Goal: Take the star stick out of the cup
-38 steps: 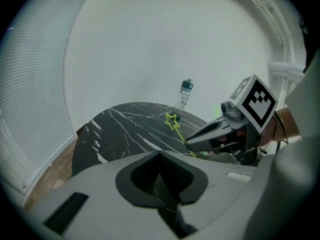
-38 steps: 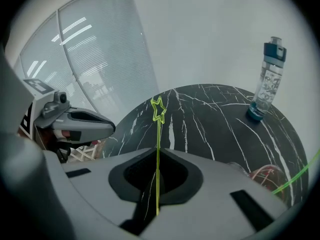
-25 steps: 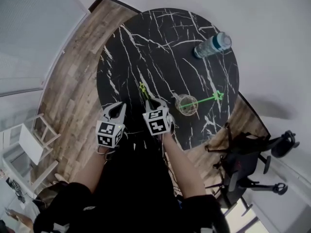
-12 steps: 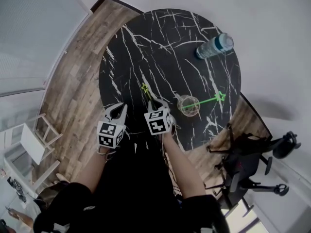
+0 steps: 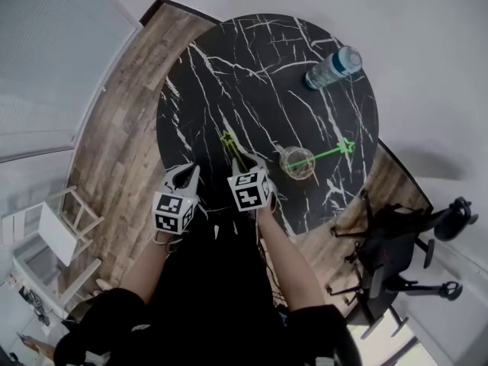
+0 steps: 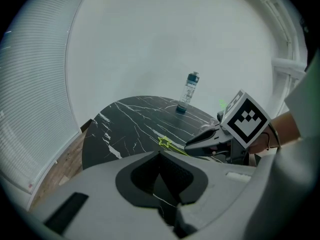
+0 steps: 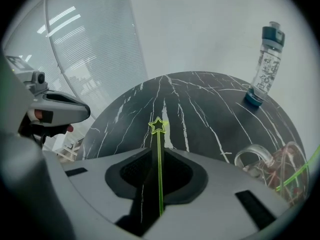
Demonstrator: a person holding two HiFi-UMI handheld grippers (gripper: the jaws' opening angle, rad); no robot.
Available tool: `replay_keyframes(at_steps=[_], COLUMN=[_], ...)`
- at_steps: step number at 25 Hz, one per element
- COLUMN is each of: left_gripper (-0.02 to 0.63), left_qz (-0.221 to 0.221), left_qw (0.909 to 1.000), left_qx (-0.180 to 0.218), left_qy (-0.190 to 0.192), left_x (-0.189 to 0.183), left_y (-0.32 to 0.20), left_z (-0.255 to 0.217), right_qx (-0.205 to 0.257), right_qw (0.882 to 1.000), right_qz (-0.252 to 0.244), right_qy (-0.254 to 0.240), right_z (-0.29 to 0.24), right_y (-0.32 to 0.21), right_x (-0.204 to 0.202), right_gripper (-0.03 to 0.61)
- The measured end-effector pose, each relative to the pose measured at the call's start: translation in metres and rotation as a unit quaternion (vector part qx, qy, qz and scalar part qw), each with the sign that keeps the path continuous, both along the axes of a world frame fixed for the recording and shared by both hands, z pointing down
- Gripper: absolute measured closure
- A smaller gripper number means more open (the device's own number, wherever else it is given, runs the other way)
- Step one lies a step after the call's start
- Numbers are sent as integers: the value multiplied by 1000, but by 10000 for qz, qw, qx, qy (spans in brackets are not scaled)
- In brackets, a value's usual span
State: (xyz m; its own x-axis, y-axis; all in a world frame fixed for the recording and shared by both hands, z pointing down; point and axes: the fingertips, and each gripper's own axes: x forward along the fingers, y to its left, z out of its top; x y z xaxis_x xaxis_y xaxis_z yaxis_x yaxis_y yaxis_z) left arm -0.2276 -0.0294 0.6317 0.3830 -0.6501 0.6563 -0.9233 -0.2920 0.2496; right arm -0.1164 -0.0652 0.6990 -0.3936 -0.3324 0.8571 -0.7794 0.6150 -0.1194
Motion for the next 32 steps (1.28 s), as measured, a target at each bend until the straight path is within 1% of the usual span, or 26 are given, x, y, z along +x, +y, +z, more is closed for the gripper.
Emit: replay_keyframes(at_steps=[3,5,6,10,13,18,25,28,32], left_gripper=[615,615,615,615,615,615,615,615,615], left_qz=[115,217,276,546,809,1195,1628,1861,2208], left_qw=[9999,9997,9995,9980,9957,9905,9829,9778,9697], left_qx=[37,94,137,314,461,682,862,961,1038], left_qy=[-30,-31,-30,12,44,33,78,80,98], left_x=[1,4,7,21,36,58,88,105,128], left_y=[-2,-7,-9,-20,-27,-40,-49,-49,-49], left_z=[-3,-9,-12,-27,-39,-55,-78,-88,-97], right_qx=[165,379,506,1027,1455,1996,2559,2684,2769], right_qw=[9997,9983,9971,9888,9798,9624,9406,9327,9235], right_qz=[93,199,257,538,788,1297,1768,1973,2266], right_qy=[-180,-388,-502,-943,-1123,-1305,-1364,-1382,-1385], right_z=[-13,-26,-35,-72,-98,-131,-173,-186,-187], right_y=[0,-2,-3,-9,-14,-17,-14,-7,5], right_x=[-1,0,1,9,19,42,72,86,105], right_gripper=[524,572,579,583,583,583,583,583,583])
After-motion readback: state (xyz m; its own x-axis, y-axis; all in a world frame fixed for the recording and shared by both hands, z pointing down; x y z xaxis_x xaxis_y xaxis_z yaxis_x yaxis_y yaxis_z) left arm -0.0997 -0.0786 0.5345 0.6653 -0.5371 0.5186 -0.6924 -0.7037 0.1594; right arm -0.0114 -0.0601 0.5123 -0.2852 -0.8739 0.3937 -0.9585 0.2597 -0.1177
